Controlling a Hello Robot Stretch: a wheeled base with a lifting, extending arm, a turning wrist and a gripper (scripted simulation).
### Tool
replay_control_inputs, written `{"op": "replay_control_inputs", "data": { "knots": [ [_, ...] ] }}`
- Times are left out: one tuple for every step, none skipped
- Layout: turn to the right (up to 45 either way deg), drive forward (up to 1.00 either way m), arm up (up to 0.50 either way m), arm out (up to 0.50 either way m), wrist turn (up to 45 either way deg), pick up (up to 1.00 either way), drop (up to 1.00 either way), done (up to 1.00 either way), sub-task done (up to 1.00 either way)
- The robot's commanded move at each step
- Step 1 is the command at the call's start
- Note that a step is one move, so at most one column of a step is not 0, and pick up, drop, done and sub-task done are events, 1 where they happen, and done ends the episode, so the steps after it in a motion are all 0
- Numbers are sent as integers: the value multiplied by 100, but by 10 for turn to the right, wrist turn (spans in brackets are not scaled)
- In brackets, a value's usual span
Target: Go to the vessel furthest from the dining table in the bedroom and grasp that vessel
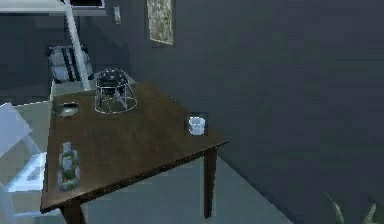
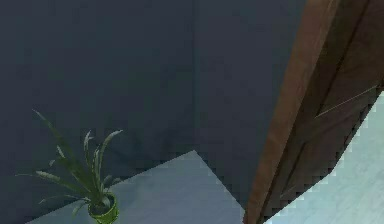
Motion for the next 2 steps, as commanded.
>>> {"op": "replay_control_inputs", "data": {
  "knots": [
    [-150,0,0,0,0,0,0,0,0],
    [0,15,0,0,0,0,0,0,0]
  ]
}}
